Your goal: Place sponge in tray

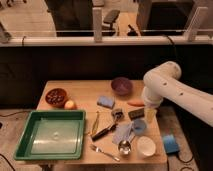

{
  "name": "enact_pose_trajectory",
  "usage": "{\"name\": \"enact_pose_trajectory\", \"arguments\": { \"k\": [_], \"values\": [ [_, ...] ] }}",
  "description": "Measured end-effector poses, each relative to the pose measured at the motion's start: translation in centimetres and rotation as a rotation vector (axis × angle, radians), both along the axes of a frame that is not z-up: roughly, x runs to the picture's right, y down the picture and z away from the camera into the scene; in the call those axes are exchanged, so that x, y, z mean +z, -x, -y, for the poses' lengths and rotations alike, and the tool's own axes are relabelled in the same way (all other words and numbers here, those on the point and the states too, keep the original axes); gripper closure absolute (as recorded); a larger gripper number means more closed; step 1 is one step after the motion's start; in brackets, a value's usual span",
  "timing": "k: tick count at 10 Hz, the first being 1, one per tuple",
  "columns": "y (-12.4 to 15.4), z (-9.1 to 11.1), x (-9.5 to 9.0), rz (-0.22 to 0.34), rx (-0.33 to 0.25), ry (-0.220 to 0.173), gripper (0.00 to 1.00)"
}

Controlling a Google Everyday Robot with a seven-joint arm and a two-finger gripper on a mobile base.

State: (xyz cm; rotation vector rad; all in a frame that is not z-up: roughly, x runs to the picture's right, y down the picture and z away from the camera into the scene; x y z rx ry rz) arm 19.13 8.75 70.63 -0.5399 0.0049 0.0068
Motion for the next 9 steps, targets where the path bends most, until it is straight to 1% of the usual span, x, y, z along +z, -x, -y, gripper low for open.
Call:
{"name": "enact_pose_trajectory", "arguments": {
  "k": [3, 5, 9],
  "values": [
    [1.4, 0.5, 0.5, 0.009, 0.003, -0.005, 0.20],
    [3.6, 0.9, 1.0, 0.024, 0.005, -0.007, 0.20],
    [5.1, 1.4, 1.9, 0.035, 0.020, -0.014, 0.20]
  ]
}}
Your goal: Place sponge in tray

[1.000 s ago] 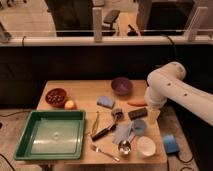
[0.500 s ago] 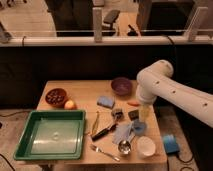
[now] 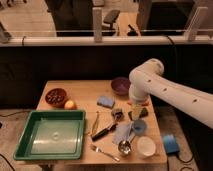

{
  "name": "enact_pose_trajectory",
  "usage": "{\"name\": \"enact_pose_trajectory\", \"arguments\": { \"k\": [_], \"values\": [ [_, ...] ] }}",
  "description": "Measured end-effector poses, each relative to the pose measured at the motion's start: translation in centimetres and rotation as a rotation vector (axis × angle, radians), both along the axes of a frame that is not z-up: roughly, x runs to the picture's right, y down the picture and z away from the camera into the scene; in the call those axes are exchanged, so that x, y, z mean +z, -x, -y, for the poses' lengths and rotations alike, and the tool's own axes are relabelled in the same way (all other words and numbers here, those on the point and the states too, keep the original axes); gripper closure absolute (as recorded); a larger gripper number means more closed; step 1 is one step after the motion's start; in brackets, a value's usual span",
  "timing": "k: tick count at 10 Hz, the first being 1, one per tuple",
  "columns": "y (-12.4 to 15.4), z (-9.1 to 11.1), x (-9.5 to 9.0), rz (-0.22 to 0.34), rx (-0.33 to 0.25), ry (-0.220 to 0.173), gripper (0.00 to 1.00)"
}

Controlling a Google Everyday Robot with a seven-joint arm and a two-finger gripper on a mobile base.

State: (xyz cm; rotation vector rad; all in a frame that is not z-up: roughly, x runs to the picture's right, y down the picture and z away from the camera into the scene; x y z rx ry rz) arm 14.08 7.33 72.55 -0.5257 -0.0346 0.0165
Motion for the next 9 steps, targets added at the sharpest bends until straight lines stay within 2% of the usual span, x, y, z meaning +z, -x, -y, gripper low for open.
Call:
{"name": "enact_pose_trajectory", "arguments": {
  "k": [2, 9],
  "values": [
    [2.0, 0.3, 0.8, 0.008, 0.012, -0.003, 0.20],
    [4.5, 0.9, 3.9, 0.034, 0.068, -0.019, 0.20]
  ]
}}
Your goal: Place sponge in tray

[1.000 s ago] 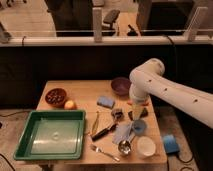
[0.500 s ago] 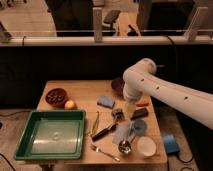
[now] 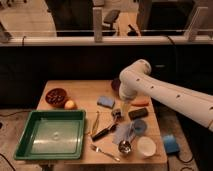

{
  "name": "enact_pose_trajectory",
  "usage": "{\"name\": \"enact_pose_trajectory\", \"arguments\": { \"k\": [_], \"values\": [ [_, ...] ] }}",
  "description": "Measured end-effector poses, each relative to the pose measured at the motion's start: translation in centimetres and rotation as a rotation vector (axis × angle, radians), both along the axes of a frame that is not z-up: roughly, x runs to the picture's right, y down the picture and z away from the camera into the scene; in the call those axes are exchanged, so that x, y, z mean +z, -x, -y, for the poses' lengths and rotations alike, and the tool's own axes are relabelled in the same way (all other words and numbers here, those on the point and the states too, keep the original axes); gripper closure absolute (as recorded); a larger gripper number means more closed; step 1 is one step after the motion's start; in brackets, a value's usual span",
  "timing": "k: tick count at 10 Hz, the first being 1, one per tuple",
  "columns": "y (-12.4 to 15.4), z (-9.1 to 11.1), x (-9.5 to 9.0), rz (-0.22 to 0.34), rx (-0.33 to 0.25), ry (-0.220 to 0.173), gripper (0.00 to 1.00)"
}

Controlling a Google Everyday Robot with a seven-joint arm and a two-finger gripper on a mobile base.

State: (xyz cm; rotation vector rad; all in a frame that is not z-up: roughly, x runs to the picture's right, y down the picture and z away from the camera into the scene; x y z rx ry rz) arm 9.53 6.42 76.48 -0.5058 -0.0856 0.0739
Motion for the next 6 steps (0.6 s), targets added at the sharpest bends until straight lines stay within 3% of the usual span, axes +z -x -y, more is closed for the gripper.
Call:
{"name": "enact_pose_trajectory", "arguments": {
  "k": [6],
  "values": [
    [2.0, 0.0, 2.7, 0.039, 0.052, 0.010, 0.20]
  ]
}}
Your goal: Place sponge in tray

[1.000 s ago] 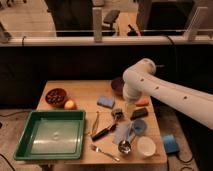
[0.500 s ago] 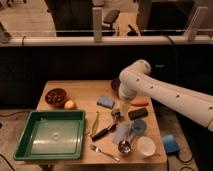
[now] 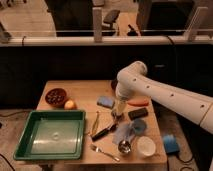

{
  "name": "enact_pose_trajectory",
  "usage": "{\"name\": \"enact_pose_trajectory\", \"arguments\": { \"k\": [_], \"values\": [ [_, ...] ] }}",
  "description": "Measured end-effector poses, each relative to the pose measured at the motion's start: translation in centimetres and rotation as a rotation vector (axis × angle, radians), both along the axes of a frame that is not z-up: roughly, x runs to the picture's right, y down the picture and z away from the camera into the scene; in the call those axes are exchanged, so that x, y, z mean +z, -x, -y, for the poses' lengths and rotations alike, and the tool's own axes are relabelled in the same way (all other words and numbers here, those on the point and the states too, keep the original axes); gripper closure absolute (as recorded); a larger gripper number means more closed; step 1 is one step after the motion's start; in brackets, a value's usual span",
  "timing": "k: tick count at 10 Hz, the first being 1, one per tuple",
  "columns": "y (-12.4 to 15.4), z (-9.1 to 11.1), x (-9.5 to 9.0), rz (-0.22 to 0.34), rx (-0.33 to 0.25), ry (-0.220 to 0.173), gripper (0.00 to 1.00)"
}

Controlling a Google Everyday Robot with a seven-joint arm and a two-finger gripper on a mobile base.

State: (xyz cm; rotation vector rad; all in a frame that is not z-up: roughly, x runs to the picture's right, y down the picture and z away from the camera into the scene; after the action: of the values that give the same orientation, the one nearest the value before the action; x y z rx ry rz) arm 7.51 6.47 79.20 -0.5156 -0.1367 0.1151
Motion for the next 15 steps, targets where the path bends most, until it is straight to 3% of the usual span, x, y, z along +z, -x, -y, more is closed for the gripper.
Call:
{"name": "enact_pose_trajectory", "arguments": {
  "k": [15],
  "values": [
    [4.3, -0.2, 7.6, 0.065, 0.039, 0.026, 0.20]
  ]
}}
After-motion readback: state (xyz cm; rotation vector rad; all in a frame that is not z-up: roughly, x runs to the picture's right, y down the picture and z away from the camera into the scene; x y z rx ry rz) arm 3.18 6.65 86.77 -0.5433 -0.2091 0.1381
